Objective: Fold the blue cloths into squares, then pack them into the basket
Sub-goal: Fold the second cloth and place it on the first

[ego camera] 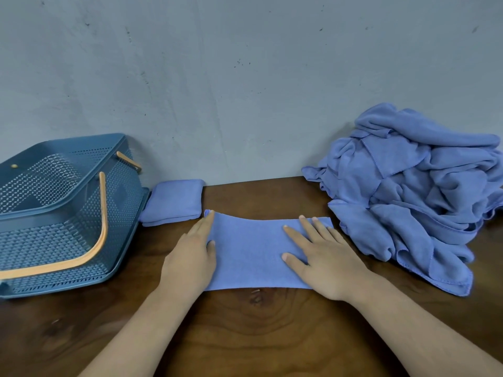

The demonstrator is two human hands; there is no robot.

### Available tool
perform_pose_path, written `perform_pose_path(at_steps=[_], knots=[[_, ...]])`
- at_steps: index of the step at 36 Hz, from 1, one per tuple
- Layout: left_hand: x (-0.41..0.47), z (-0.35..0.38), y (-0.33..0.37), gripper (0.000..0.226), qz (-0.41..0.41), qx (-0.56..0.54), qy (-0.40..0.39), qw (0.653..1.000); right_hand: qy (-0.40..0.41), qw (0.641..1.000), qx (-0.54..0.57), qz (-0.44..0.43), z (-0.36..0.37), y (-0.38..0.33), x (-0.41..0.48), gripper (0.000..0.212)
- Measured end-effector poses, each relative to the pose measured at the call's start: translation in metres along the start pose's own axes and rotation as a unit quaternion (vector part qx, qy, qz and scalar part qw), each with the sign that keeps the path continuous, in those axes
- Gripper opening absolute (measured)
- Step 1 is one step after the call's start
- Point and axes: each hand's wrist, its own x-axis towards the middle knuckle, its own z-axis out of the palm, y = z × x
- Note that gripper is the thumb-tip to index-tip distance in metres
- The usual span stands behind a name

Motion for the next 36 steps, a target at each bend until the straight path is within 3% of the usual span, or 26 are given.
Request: perform_pose_path(at_steps=[8,11,13,15,19,25,36], knots=[[0.000,-0.002,-0.008,0.063,0.004,0.189,0.056,0.980,-0.019,1.000,0.009,0.011,-0.002,-0.003,0.001,0.096],[0.001,-0.004,-0.003,0.051,0.118,0.175,0.111,0.971,-0.025,1.000,0.004,0.012,-0.003,-0.005,0.000,0.101],[-0.001,-0.003,0.009,0.048,0.200,0.110,0.053,0.972,-0.029,1.000,0.001,0.012,-0.003,-0.006,0.001,0.104],[-0.004,0.001,0.021,0.059,0.228,0.080,-0.061,0.968,-0.037,0.999,0.003,0.011,-0.005,-0.007,0.000,0.106],[0.003,0.004,0.021,0.075,0.181,0.114,-0.218,0.952,-0.042,0.999,0.012,0.011,-0.007,-0.006,0.000,0.109],[0.010,0.001,0.005,0.098,0.139,0.150,-0.234,0.950,-0.048,0.999,0.017,0.014,-0.009,-0.005,0.000,0.113],[-0.033,-0.008,0.006,0.095,0.122,0.180,-0.230,0.948,-0.075,0.997,0.024,-0.014,-0.007,-0.008,-0.021,0.112]])
